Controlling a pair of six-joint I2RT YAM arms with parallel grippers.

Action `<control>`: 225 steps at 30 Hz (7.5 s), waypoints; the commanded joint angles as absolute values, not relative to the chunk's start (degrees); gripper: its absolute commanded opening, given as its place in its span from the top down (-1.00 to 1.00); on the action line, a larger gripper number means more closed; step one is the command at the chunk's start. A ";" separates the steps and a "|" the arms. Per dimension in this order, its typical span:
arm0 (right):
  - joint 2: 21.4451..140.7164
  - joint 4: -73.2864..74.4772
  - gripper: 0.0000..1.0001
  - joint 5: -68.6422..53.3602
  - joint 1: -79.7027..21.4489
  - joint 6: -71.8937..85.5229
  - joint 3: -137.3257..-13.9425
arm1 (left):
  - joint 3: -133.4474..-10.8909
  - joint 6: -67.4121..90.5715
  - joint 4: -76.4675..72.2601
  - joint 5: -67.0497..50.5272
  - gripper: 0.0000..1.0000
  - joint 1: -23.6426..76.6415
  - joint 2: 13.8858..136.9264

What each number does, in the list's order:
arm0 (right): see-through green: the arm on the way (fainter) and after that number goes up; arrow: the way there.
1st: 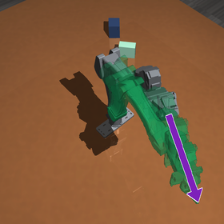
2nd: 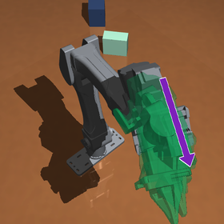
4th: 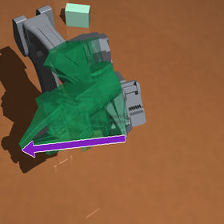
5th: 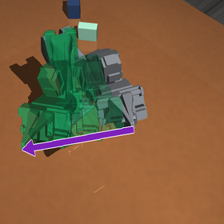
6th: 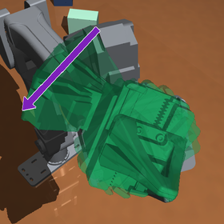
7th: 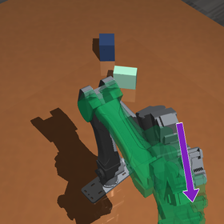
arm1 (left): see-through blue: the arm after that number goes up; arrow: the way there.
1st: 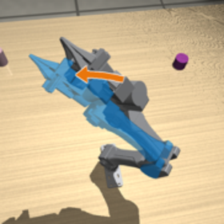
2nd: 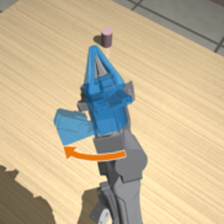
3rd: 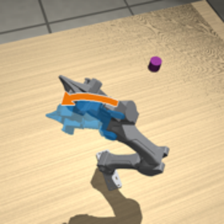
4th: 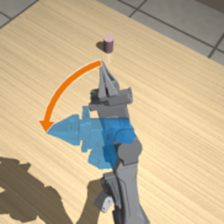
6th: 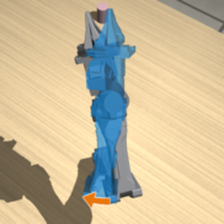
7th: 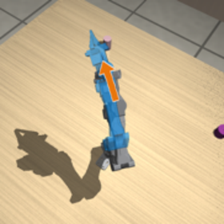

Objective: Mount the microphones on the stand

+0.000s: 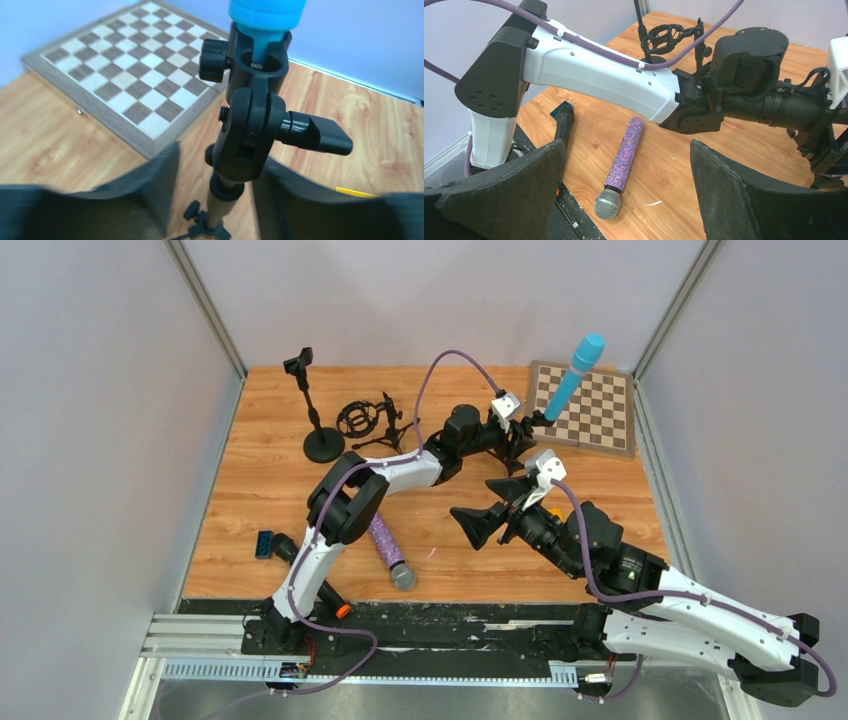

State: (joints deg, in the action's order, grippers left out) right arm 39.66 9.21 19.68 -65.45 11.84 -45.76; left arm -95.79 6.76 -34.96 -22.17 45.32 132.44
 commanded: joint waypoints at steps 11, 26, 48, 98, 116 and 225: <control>40.30 9.05 -0.93 21.69 -65.51 11.76 -46.27 | -75.47 4.96 -49.59 -20.12 -1.00 45.38 117.62; 45.87 8.33 -1.00 16.57 -63.06 11.61 -49.38 | -53.04 3.74 -37.47 -16.30 -1.00 45.42 93.62; 71.19 1.58 -1.00 -23.51 -36.70 22.25 -58.10 | -39.80 19.83 3.60 8.46 -1.00 41.87 65.39; 127.89 -26.60 -0.90 -25.15 -40.89 72.45 -94.33 | -41.20 8.09 26.64 3.89 -1.00 7.43 37.19; 131.75 -28.16 0.04 -24.22 -39.91 73.92 -96.80 | -40.83 7.41 26.39 0.81 -0.96 7.46 37.79; 103.18 24.28 1.00 9.48 -63.87 15.33 -75.35 | -35.85 0.20 18.40 -8.43 -1.00 7.43 22.99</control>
State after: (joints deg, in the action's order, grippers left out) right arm 113.43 26.89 14.66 -66.67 16.75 -77.62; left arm -35.94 1.32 21.50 -3.66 7.84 22.00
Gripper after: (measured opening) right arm 0.412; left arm 1.000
